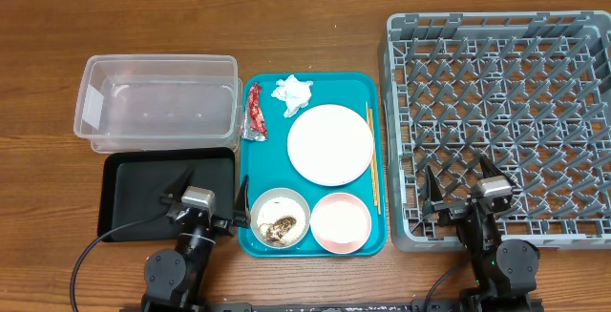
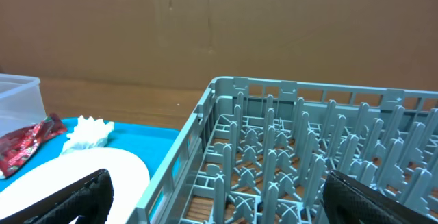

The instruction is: Sort waste into correct bins and load items into the dishwasher

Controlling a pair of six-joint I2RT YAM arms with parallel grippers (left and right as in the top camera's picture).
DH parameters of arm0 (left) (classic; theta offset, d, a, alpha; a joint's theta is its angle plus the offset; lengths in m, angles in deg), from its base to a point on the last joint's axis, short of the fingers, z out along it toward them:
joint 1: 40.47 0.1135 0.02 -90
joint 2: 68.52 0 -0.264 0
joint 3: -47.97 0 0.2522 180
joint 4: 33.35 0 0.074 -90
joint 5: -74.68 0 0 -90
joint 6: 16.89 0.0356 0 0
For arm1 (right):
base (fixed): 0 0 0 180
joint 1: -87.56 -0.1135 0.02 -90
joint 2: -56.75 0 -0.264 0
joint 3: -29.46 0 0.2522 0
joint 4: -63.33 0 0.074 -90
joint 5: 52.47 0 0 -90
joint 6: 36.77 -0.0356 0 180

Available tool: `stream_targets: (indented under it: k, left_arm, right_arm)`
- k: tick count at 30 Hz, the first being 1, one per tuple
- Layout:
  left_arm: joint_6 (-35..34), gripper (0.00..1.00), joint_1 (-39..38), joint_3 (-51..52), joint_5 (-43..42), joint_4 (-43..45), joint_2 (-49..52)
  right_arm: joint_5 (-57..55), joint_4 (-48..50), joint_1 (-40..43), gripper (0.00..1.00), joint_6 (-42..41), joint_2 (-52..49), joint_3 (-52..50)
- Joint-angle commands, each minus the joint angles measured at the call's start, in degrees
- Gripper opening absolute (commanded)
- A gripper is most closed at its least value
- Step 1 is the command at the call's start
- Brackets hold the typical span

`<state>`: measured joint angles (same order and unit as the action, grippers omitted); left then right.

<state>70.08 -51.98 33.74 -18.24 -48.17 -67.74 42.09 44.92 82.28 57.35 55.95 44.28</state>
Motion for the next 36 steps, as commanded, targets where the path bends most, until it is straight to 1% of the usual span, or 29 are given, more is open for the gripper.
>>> stream_targets:
  k: [1, 4, 6, 8, 10, 13, 15, 17, 20, 24, 27, 30, 32, 33, 35, 36]
  left_arm:
    - [-2.95, 1.0, 0.24, 0.2, -4.85, 0.63, -0.46]
    - [-5.7, 1.0, 0.24, 0.02, -10.82, 4.44, -0.46]
    - [-7.3, 1.0, 0.24, -1.14, -12.15, 5.7, -0.46]
    - [-7.74, 1.0, 0.24, -4.07, -12.13, 4.5, -0.39]
    - [-7.69, 1.0, 0.24, -8.15, -11.82, 1.42, 0.31]
    - [-7.72, 1.0, 0.24, -16.63, -10.47, -6.01, 4.37]
    - [-7.85, 1.0, 0.24, -22.69, -10.47, -10.45, 9.14]
    - [-9.25, 1.0, 0.24, -29.99, -11.63, -15.28, 15.74]
    - [-9.22, 1.0, 0.24, -41.38, -14.64, -23.32, 26.62]
    - [-9.14, 1.0, 0.24, -60.26, -21.38, -37.33, 43.65]
    - [-8.72, 1.0, 0.2, -73.02, -23.5, -48.3, 54.1]
    - [-8.22, 1.0, 0.22, -82.99, -23.78, -57.68, 62.27]
    - [-12.83, 1.0, 0.24, -86.58, -27.82, -61.77, 66.03]
    - [-13.05, 1.0, 0.24, -87.8, -30.73, -64.17, 67.71]
    - [-13.16, 1.0, 0.04, -88.08, -33.35, -63.89, 69.94]
    - [-13.18, 0.98, -0.55, -88.08, -34.25, -64.39, 71.25]
  right_arm:
    - [5.25, 1.31, -0.11, 1.0, -5.25, 0.5, -0.59]
    - [9.68, 3.15, -0.11, 1.0, -9.25, 0.5, -0.22]
    - [10.14, 2.1, -0.13, 1.0, -10.82, 0.5, 1.6]
    - [10.12, 0.24, -0.11, 1.0, -11.45, 0.5, 4.61]
    - [9.77, -2.29, -0.11, 1.0, -11.45, 0.2, 8.35]
    - [8.98, -8.41, -0.11, 1.0, -11.45, -2.45, 15.82]
    - [9.05, -13.44, -0.11, 1.0, -11.5, -5.97, 21.24]
    - [9.01, -20.44, -0.11, 1.0, -11.45, -11.39, 28.02]
    - [9.03, -30.77, -0.11, 1.0, -11.45, -21.51, 38.84]
    - [9.05, -43.25, -0.11, 1.0, -11.43, -35.58, 54.29]
    - [9.29, -50.01, -0.11, 1.0, -11.45, -43.56, 63.65]
    - [11.8, -54.49, -0.11, 1.0, -11.47, -49.57, 69.51]
    - [14.84, -56.17, -0.11, 1.0, -11.45, -52.13, 70.93]
    - [16.17, -56.39, -0.11, 1.0, -11.45, -53.16, 71.04]
    - [16.72, -56.59, -0.11, 1.0, -11.74, -54.58, 71.01]
    - [16.74, -56.63, -0.11, 1.0, -12.04, -55.21, 71.01]
